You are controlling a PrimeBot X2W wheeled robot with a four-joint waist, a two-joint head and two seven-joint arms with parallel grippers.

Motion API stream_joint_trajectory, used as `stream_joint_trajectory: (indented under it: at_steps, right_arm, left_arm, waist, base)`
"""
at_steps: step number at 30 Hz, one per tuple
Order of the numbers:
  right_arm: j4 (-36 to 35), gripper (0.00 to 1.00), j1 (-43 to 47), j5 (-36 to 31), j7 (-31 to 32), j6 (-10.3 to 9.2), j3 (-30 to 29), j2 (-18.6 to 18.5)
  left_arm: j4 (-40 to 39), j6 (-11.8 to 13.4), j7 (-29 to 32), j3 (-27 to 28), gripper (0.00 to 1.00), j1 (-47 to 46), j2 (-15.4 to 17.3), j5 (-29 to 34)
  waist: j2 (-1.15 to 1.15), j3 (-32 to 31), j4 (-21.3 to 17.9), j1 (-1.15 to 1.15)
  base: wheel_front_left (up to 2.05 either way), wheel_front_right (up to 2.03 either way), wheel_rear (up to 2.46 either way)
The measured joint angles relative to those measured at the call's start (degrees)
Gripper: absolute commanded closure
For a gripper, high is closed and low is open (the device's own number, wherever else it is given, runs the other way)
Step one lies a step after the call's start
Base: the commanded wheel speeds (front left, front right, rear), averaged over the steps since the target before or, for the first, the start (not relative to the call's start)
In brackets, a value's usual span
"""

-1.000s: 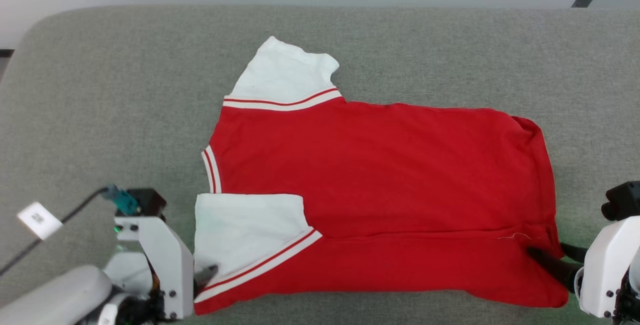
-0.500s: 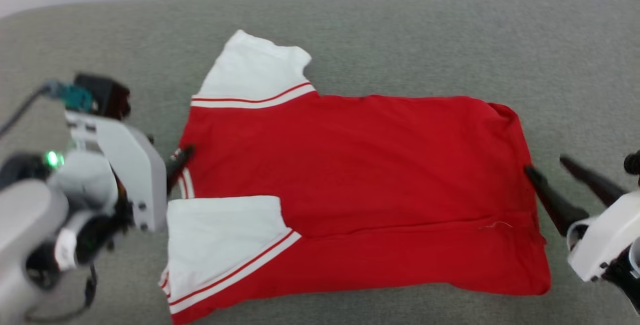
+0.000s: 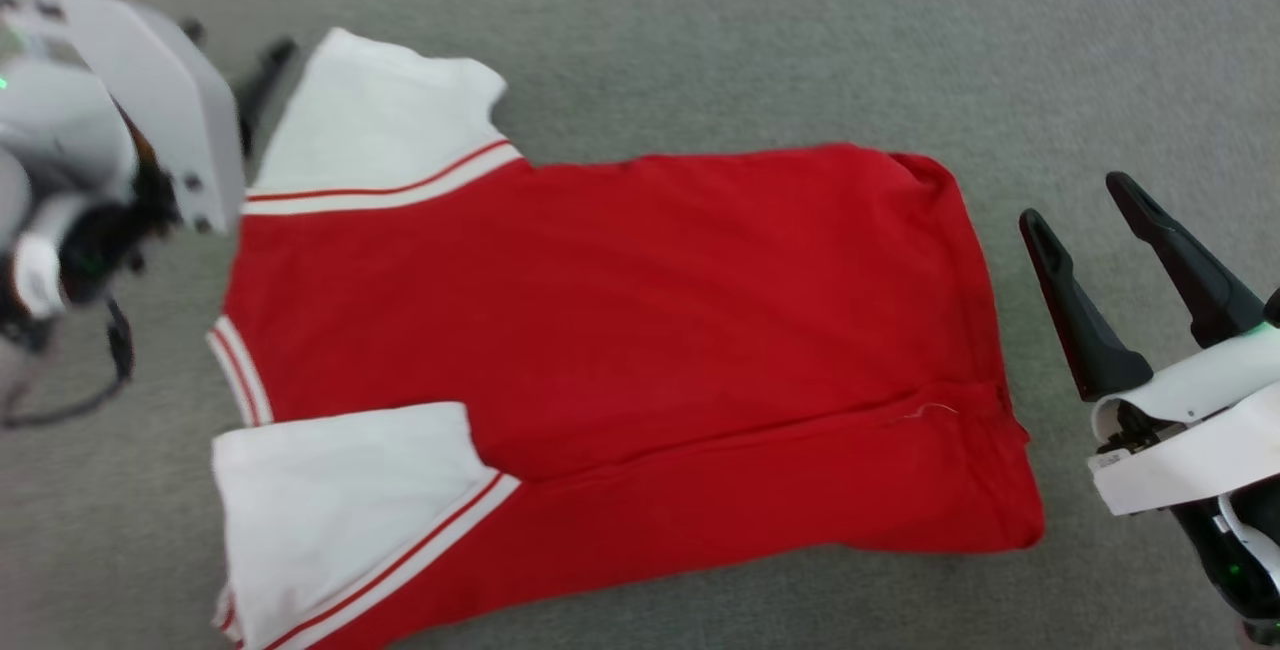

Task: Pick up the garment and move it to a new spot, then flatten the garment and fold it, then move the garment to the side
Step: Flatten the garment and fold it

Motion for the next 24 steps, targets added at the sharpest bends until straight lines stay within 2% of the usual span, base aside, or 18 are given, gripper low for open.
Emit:
stream_joint_trajectory:
  at_steps: [5, 13, 24]
  right_arm:
    - [1.29, 0.0, -0.77, 0.51, -2.35, 0.0, 1.47, 0.98]
    - [3.32, 0.0, -1.96, 2.55, -4.38, 0.0, 3.15, 1.88]
    - [4.7, 0.0, -3.05, 4.43, -5.5, 0.0, 5.36, 1.85]
  left_arm:
    - [7.6, -3.26, 1.01, -0.09, 0.0, -4.78, -1.88, 1.23]
    - [17.23, -7.0, 8.26, -1.94, 0.0, -11.2, -4.3, 1.66]
    - [27.95, -9.32, 17.19, -5.02, 0.0, -17.41, -4.78, 3.78]
  waist:
    - [0.0, 2.65, -2.37, 0.0]
    - [0.0, 6.81, -5.87, 0.0]
    - [0.0, 10.49, -9.01, 0.0]
  base:
    - [0.0, 0.0, 0.0]
    - [0.0, 0.0, 0.0]
    - [0.0, 0.0, 0.0]
